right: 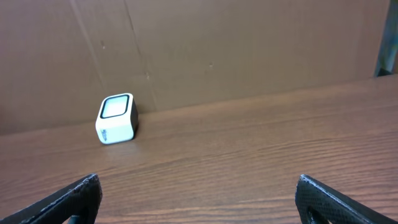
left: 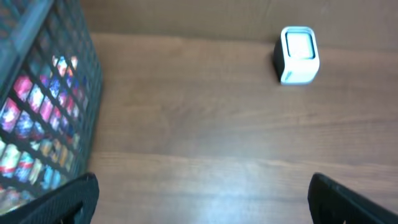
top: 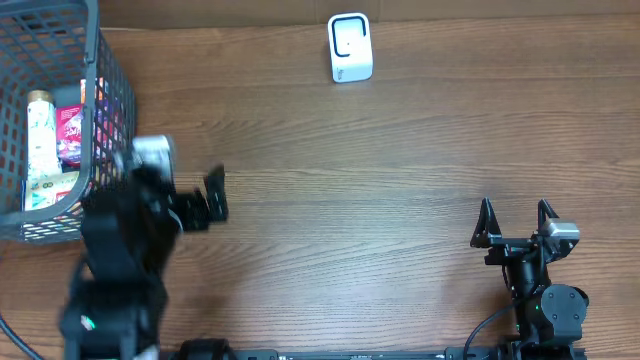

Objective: Scan the item barcode
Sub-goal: 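Reach the left gripper into the basket toward the red-purple snack bag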

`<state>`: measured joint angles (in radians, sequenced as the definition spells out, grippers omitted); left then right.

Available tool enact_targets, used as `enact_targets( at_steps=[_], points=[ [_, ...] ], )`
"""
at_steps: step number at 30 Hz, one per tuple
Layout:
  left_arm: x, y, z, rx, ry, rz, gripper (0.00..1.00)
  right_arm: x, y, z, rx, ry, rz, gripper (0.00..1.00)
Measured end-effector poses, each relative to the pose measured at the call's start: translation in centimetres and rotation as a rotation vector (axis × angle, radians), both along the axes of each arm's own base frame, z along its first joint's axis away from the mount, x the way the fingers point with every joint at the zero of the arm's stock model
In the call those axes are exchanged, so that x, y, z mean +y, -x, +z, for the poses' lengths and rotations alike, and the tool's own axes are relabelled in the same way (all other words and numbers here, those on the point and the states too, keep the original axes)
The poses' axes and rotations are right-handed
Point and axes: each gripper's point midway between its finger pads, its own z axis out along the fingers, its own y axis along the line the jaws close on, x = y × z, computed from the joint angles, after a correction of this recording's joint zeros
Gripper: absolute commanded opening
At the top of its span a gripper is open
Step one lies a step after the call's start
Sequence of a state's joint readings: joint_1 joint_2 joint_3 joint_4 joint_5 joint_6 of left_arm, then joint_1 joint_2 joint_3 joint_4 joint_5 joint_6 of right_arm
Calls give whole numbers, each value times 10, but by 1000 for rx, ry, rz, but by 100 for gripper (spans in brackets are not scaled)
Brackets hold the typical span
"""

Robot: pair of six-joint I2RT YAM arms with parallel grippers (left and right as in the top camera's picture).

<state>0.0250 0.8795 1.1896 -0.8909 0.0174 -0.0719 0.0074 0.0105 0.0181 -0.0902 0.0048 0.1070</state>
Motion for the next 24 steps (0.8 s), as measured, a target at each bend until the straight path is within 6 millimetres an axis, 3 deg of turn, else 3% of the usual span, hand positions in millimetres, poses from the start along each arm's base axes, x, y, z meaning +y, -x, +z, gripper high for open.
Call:
enact_targets(
  at_steps=[2, 4, 10, 13, 17, 21, 24],
  points=[
    [-3, -6, 19, 40, 9, -14, 100, 0, 0, 0, 0, -1, 0, 100],
    [-7, -7, 25, 99, 27, -37, 100, 0, 0, 0, 0, 0, 0, 100],
    [-12, -22, 9, 210, 12, -89, 100, 0, 0, 0, 0, 0, 0, 100],
    [-3, -33, 13, 213, 16, -36, 100, 0, 0, 0, 0, -1, 0, 100],
    [26, -42, 57, 115, 35, 101, 100, 0, 0, 0, 0, 0, 0, 100],
    [76, -38, 113, -23, 53, 286, 100, 0, 0, 0, 0, 0, 0, 100],
    [115, -32, 130, -60, 89, 428, 100, 0, 0, 0, 0, 0, 0, 100]
  ],
)
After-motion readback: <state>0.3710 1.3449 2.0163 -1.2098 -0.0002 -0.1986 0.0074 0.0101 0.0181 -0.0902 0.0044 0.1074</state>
